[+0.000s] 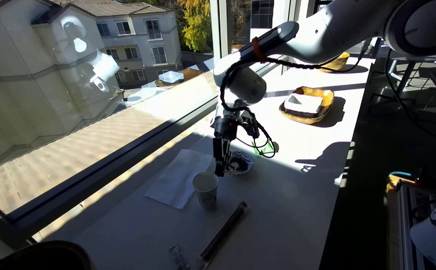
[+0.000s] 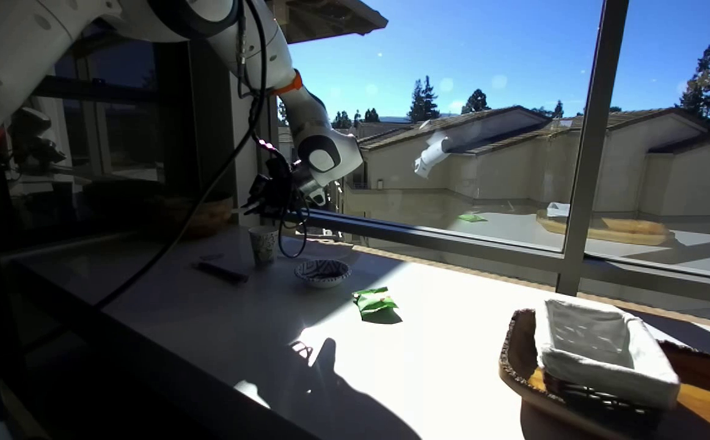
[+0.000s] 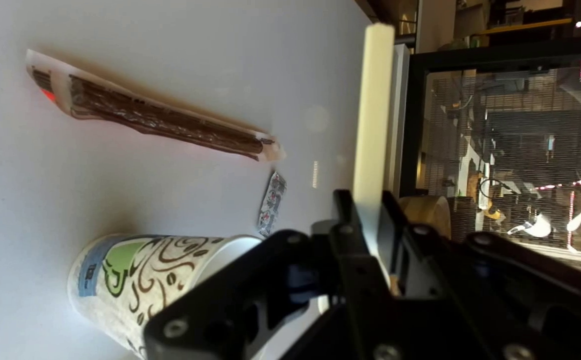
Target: Use the white spoon to place some coffee beans into the coffee cup.
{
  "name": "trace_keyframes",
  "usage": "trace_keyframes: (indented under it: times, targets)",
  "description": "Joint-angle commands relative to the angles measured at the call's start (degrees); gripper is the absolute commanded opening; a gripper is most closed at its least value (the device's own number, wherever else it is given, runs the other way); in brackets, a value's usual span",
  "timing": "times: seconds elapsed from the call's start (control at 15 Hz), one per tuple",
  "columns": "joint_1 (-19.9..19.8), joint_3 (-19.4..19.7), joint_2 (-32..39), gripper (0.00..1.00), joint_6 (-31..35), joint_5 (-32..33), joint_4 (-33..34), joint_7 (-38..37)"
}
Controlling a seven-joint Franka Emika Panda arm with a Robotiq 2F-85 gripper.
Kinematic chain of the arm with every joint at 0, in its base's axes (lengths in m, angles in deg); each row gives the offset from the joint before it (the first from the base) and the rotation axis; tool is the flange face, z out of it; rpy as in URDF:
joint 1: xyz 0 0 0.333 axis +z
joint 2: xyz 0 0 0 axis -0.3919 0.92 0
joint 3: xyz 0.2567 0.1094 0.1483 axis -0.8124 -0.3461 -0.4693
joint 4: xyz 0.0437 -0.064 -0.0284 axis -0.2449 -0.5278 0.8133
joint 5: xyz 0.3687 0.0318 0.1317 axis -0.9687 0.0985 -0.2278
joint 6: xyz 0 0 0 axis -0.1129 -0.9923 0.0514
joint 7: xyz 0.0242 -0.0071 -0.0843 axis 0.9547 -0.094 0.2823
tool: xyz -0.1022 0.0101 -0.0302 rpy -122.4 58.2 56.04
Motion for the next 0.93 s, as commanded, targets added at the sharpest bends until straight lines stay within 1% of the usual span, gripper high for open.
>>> trace_keyframes:
  times: [0.0,0.13,0.27,0.53,0.67,0.87]
  targets:
    - [1.47,2.33,-3.04,0.04,1.76,0.18,-2.52,-4.07]
    - [2.11,3.23,-6.27,0.04,3.33,1.31,-5.62,-5.76]
    - [3.42,4.63,-10.56,0.04,8.13,2.86,-10.4,-8.27]
    - [3.81,6.48,-17.14,0.04,18.19,4.91,-18.54,-11.53]
    - [3.15,7.71,-18.6,0.04,23.25,6.17,-21.16,-12.86]
    - [2.43,9.94,-18.42,0.04,30.51,9.52,-23.06,-16.25]
